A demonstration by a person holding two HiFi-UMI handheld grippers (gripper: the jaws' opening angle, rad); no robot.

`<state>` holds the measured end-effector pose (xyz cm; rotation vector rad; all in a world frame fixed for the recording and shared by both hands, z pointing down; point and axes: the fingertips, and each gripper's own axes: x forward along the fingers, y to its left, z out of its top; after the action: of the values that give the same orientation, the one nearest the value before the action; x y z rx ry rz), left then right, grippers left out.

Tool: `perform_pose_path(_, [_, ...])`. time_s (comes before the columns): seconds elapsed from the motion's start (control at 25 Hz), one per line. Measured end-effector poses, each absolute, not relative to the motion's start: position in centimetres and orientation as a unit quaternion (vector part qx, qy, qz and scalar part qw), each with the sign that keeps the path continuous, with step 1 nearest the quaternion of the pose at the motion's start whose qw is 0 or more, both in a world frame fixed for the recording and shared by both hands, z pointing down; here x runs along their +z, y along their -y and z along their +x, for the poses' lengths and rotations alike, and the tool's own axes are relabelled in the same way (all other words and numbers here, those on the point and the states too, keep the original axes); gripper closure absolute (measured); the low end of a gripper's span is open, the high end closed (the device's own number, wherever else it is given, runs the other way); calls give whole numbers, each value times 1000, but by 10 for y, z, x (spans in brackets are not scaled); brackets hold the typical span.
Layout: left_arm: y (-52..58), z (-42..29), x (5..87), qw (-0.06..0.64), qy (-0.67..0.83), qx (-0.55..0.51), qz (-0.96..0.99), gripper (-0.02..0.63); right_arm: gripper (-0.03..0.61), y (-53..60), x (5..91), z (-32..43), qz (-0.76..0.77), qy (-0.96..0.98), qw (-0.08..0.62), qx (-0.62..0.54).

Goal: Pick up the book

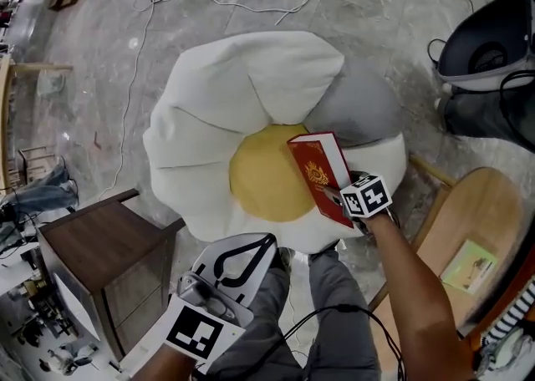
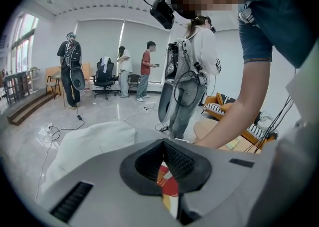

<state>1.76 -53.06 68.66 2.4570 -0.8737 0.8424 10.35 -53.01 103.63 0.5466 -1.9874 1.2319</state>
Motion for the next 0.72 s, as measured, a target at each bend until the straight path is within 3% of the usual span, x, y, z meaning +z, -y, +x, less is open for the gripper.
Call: perform_pose_path(0.72, [543, -1, 550, 122, 316, 250, 907, 609, 322, 536, 719, 65, 268, 885, 210, 318])
